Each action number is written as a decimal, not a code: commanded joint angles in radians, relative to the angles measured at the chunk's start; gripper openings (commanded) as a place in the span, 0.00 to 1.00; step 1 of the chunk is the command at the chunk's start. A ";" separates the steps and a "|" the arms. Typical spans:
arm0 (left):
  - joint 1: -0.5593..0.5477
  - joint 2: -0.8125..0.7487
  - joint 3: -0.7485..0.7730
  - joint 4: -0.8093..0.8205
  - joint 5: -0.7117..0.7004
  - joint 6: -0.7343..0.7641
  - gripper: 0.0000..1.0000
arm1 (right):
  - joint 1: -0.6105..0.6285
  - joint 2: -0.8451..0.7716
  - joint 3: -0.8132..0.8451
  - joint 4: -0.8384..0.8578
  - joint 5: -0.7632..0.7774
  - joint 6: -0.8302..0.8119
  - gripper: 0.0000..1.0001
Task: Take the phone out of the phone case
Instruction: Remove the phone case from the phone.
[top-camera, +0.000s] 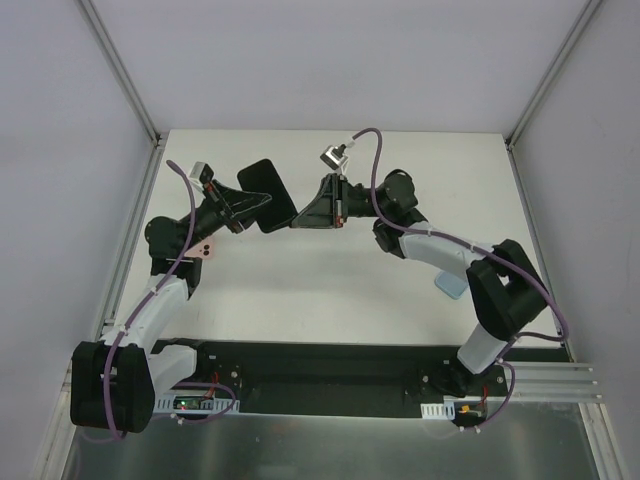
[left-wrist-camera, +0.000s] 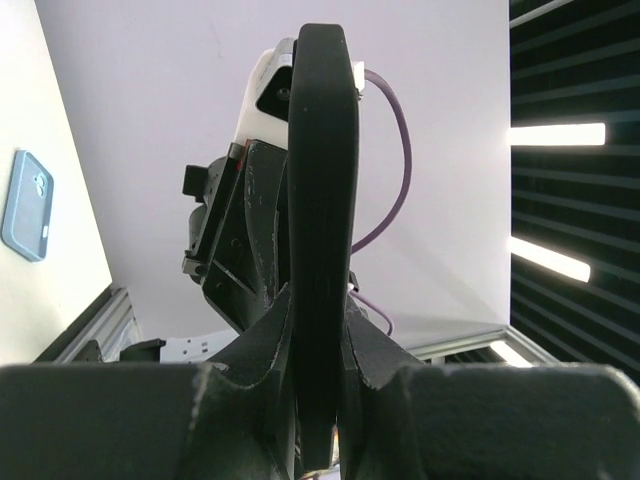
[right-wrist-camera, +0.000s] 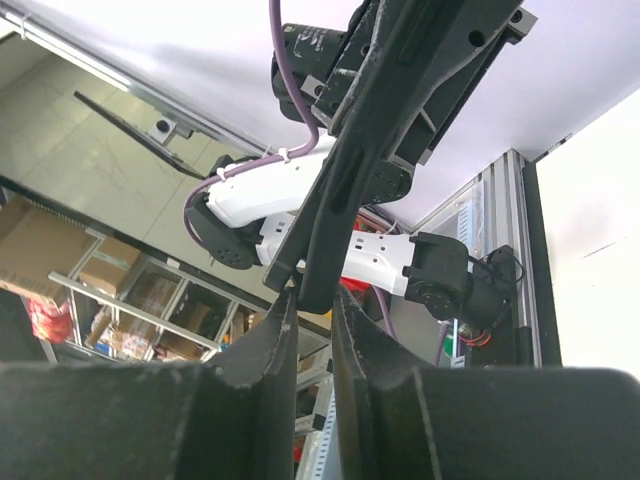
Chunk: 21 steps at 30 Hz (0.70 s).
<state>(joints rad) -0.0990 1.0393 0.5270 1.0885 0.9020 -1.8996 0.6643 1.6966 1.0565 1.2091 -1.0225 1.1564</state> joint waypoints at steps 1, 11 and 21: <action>-0.042 -0.076 0.085 0.218 0.205 -0.171 0.00 | -0.063 -0.001 0.033 -0.372 0.277 -0.105 0.01; -0.042 -0.099 0.099 0.110 0.271 -0.043 0.00 | -0.071 -0.083 0.068 -0.678 0.416 -0.213 0.04; -0.044 -0.140 0.116 0.024 0.305 0.051 0.00 | -0.072 -0.113 0.072 -0.802 0.541 -0.259 0.20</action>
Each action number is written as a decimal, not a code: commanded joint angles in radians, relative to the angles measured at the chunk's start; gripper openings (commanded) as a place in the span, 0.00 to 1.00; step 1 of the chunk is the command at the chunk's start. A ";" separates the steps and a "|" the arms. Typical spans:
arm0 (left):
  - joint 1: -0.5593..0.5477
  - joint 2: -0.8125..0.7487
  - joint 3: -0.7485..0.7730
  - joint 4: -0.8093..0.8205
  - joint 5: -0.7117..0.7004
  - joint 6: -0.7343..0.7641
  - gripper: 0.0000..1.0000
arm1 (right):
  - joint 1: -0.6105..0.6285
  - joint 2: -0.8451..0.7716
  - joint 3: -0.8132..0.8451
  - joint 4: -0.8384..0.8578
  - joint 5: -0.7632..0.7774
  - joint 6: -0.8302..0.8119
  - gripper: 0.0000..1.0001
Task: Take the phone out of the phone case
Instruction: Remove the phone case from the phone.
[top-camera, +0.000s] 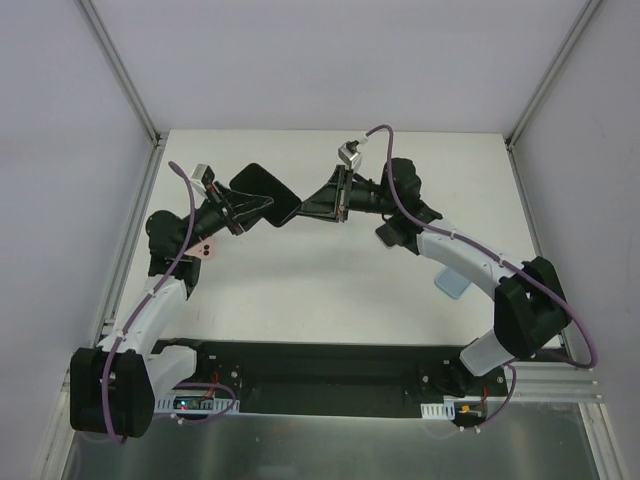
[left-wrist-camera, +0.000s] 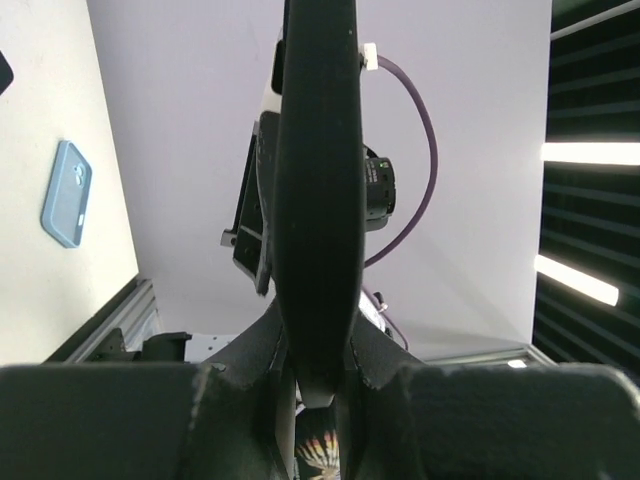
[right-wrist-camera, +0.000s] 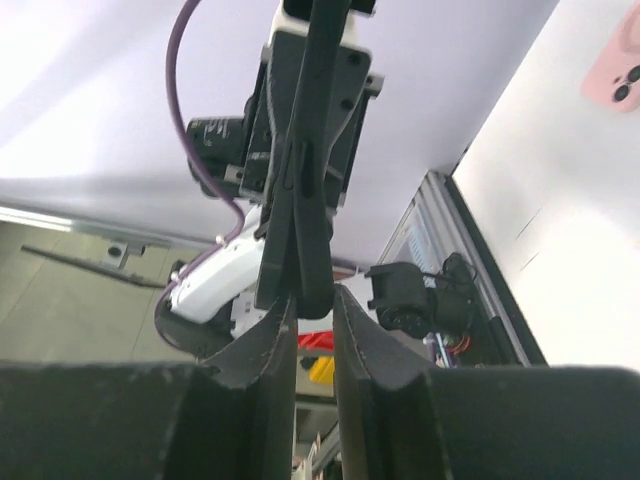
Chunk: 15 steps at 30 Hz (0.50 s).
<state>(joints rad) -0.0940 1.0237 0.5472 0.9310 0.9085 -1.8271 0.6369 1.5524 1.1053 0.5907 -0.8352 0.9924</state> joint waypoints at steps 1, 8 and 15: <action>-0.050 -0.125 0.096 0.177 0.302 -0.009 0.00 | -0.045 0.028 0.027 -0.210 0.361 -0.100 0.22; -0.058 -0.128 0.091 0.152 0.310 0.029 0.00 | -0.036 0.028 0.060 -0.209 0.383 -0.089 0.32; -0.062 -0.109 0.103 0.083 0.303 0.084 0.00 | 0.021 0.097 0.142 -0.184 0.271 -0.100 0.31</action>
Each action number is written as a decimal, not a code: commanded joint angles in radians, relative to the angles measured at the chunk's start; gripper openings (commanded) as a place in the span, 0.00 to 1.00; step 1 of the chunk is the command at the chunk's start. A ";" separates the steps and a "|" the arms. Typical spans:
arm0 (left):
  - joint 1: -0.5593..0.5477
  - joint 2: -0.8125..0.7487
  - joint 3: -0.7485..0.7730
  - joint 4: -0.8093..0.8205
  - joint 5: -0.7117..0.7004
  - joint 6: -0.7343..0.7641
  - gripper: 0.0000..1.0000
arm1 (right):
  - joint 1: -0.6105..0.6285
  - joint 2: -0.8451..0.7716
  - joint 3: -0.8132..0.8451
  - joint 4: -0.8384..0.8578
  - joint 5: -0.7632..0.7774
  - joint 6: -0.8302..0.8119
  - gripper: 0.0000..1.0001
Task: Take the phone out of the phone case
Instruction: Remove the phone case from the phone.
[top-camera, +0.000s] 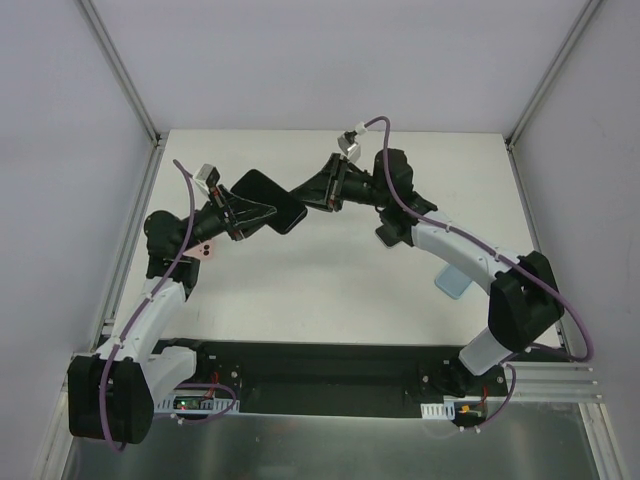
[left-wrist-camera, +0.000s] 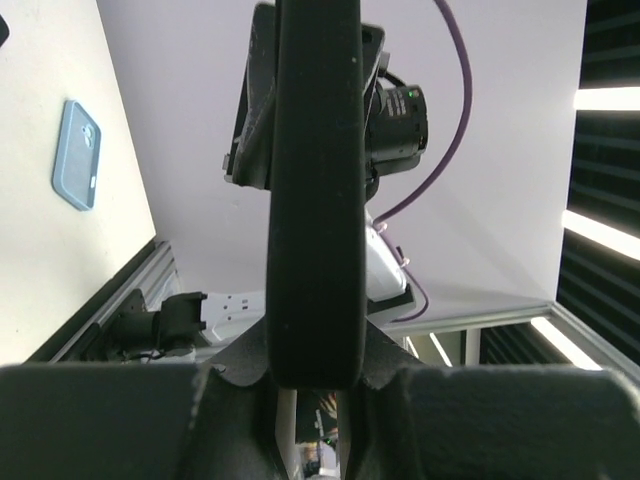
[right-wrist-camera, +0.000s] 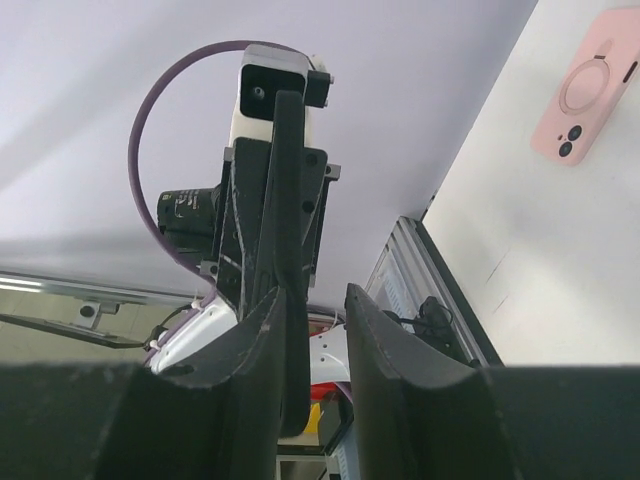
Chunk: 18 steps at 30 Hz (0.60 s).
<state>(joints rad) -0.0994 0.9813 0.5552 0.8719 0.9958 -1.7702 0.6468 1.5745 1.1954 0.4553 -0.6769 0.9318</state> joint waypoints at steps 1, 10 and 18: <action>-0.057 -0.063 0.098 0.130 0.216 0.052 0.00 | 0.025 0.082 0.053 -0.024 0.091 -0.039 0.31; -0.057 0.031 0.141 0.075 0.219 0.143 0.00 | 0.111 0.076 -0.002 0.010 -0.055 -0.100 0.30; -0.059 0.100 0.130 0.073 0.208 0.187 0.00 | 0.194 0.061 0.036 -0.110 -0.064 -0.205 0.30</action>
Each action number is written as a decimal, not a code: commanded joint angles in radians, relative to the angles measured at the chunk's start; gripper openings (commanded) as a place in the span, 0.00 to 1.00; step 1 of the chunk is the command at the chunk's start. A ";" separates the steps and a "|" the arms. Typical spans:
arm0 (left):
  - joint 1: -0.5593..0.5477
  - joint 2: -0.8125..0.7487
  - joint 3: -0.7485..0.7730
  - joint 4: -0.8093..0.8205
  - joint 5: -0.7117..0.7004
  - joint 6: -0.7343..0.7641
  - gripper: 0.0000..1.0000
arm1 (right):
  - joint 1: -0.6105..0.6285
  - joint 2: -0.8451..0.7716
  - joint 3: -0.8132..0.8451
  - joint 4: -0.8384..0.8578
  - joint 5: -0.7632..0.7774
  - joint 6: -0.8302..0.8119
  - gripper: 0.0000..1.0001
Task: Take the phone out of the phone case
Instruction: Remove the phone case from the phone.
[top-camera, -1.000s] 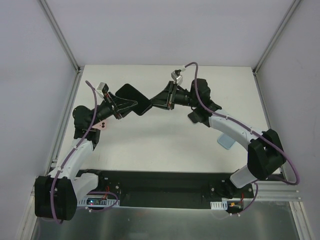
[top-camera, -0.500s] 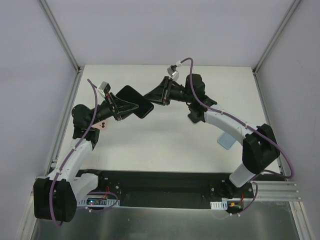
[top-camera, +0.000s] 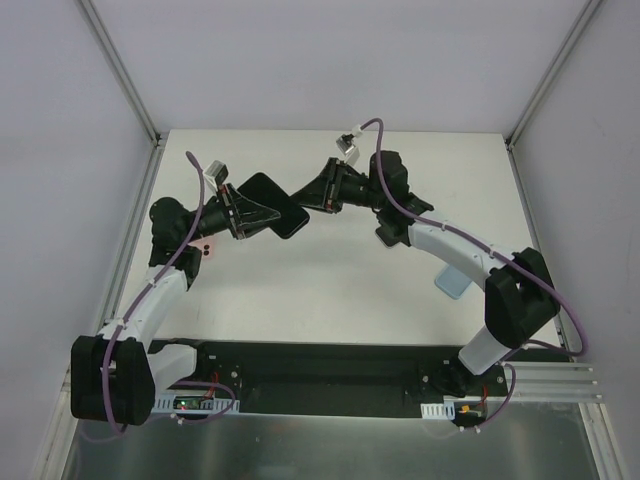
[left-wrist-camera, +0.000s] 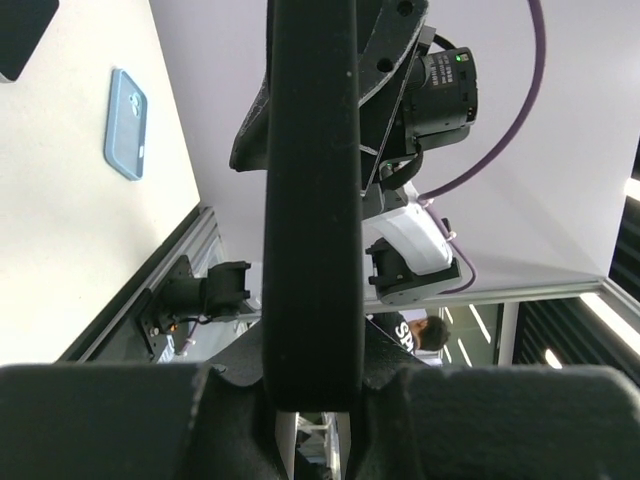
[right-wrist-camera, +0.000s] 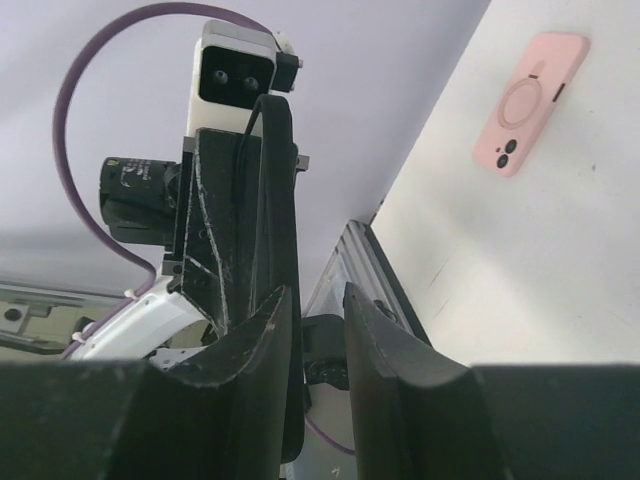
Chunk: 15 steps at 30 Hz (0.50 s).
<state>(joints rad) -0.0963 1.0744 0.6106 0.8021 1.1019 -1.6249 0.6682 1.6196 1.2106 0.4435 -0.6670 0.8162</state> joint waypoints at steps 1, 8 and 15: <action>-0.062 0.009 0.072 0.140 0.098 0.046 0.00 | 0.186 0.019 0.032 -0.104 -0.077 -0.094 0.30; -0.062 0.062 0.075 0.160 0.104 0.088 0.00 | 0.243 0.033 0.096 -0.156 -0.138 -0.169 0.31; -0.062 0.151 0.127 0.423 0.144 -0.031 0.00 | 0.266 0.029 0.102 -0.184 -0.213 -0.219 0.41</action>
<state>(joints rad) -0.0761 1.1774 0.6331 0.8871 1.2308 -1.5875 0.6964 1.6169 1.2621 0.2646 -0.6601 0.6167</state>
